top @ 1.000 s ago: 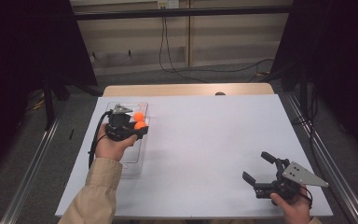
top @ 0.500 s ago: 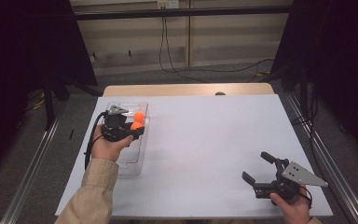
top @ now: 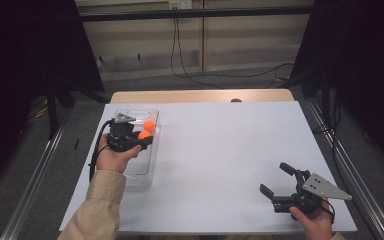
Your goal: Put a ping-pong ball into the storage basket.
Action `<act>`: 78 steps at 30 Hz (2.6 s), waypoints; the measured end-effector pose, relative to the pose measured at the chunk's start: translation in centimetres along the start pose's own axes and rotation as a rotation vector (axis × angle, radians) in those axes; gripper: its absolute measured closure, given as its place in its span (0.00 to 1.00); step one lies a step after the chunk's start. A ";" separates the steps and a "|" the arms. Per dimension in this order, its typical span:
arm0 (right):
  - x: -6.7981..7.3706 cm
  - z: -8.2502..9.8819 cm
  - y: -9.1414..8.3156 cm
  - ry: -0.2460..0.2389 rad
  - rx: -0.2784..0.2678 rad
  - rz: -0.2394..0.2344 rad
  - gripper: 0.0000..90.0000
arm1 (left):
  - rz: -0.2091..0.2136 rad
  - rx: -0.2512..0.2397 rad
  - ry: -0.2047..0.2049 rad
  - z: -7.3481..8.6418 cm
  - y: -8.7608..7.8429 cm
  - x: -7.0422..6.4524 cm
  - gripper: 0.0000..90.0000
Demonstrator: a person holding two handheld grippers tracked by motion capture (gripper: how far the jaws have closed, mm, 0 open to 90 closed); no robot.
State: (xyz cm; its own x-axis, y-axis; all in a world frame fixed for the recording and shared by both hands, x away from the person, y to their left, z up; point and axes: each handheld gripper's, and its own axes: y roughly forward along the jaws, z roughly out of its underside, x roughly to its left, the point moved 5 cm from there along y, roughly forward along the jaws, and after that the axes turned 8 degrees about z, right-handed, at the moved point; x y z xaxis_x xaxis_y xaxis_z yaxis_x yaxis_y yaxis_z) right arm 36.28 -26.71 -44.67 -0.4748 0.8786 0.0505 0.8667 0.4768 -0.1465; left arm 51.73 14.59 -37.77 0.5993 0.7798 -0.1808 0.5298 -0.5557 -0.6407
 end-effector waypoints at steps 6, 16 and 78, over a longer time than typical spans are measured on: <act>0.0 0.0 0.0 0.002 -0.002 -0.003 0.01 | -0.011 0.000 -0.005 0.2 -0.2 0.4 0.57; 0.0 0.0 0.0 0.004 -0.001 -0.004 0.01 | -0.016 0.012 -0.003 0.5 -0.3 0.9 0.57; 0.1 0.0 0.0 0.002 0.001 0.001 0.01 | -0.065 0.021 -0.026 2.5 0.5 2.3 0.57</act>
State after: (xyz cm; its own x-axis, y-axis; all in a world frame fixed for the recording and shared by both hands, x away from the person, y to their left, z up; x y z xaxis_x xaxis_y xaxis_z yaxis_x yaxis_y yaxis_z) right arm 36.27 -26.64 -44.67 -0.4739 0.8790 0.0521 0.8670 0.4761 -0.1473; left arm 51.84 16.83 -40.39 0.5486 0.8211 -0.1573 0.5542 -0.4981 -0.6669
